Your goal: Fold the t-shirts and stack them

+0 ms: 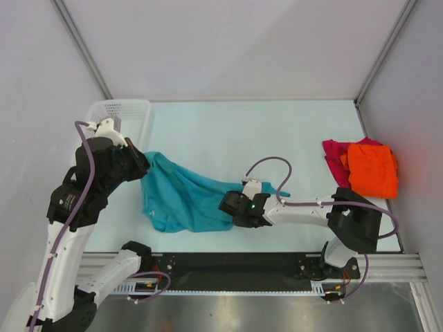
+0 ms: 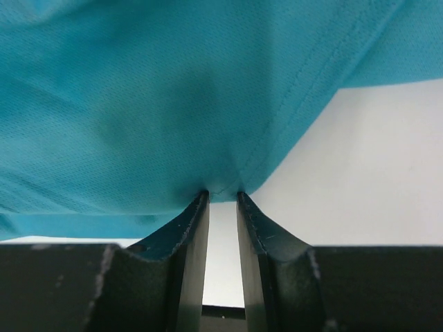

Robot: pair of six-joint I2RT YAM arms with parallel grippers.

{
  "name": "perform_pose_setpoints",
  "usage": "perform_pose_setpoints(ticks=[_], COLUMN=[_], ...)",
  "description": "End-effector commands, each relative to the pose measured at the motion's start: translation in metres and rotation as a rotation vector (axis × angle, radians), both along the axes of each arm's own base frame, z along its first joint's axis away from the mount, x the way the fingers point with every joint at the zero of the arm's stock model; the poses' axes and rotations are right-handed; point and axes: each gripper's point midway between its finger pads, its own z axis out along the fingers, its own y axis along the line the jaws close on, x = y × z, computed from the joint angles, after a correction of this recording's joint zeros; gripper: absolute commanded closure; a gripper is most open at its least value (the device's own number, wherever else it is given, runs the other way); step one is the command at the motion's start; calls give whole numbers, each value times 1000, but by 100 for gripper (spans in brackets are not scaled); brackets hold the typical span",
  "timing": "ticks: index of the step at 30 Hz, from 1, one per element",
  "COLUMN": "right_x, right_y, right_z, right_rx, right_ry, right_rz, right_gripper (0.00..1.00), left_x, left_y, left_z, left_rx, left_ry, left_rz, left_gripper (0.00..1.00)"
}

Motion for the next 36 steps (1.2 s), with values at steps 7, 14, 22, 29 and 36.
perform_pose_setpoints(ticks=[7, 14, 22, 29, 36], right_x=[17, 19, 45, 61, 61], right_y=[16, 23, 11, -13, -37], right_z=[-10, -16, 44, 128, 206], right_rx=[3, -3, -40, -94, -62], right_ry=[-39, -62, -260, -430, -565], right_rz=[7, 41, 34, -6, -79], right_gripper=[72, 100, 100, 100, 100], left_x=[8, 8, 7, 5, 0], left_y=[0, 0, 0, 0, 1], left_z=[18, 19, 19, 21, 29], left_rx=[3, 4, -3, -13, -22], left_ry=[-64, -64, -68, -77, -95], left_rz=[-16, -17, -19, -18, -18], left_gripper=[100, 100, 100, 100, 100])
